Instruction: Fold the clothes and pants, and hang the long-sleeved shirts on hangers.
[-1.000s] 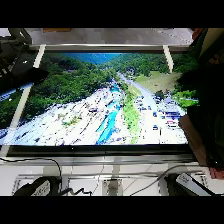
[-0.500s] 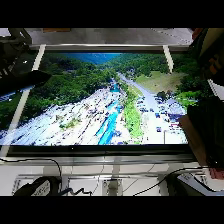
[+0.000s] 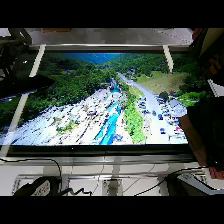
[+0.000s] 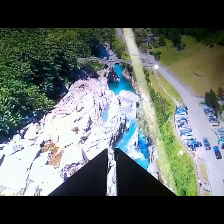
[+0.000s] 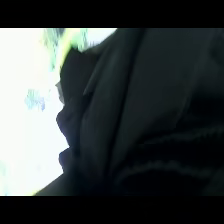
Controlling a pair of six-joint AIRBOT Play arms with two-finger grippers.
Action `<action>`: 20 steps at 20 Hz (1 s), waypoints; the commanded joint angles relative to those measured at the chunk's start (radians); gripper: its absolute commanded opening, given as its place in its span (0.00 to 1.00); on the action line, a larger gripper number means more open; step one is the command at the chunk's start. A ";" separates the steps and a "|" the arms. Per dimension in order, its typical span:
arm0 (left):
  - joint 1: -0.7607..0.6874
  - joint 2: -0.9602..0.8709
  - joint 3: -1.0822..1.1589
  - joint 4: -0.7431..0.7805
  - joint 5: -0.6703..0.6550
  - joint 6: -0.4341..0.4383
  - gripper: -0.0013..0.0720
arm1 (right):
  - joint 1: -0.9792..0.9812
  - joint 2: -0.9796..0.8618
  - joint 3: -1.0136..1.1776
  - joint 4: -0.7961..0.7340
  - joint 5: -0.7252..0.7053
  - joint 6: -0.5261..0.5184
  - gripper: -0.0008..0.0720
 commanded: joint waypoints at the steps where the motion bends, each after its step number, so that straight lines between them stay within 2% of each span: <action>1: 0.001 0.000 0.000 0.000 -0.014 0.000 0.10 | -0.001 -0.001 -0.041 0.004 0.107 0.063 0.97; 6: 0.001 0.000 0.000 -0.001 -0.014 0.000 0.10 | 0.006 -0.001 -0.039 0.088 0.071 0.066 0.97; 10: 0.001 0.000 0.000 -0.001 -0.014 0.000 0.10 | 0.006 0.000 -0.019 0.381 0.022 0.093 0.96; 13: 0.001 0.000 0.000 -0.001 -0.014 0.000 0.10 | 0.006 0.000 0.059 0.503 -0.040 0.121 0.96; 16: 0.001 0.000 0.000 -0.001 -0.014 0.000 0.10 | 0.005 0.000 0.153 0.541 -0.104 0.168 0.96; 19: 0.001 0.000 0.000 -0.001 -0.014 0.000 0.10 | 0.006 0.000 0.238 0.589 -0.182 0.173 0.94; 20: 0.001 0.000 0.000 -0.001 -0.014 0.000 0.10 | 0.010 0.000 0.255 0.614 -0.190 0.172 0.84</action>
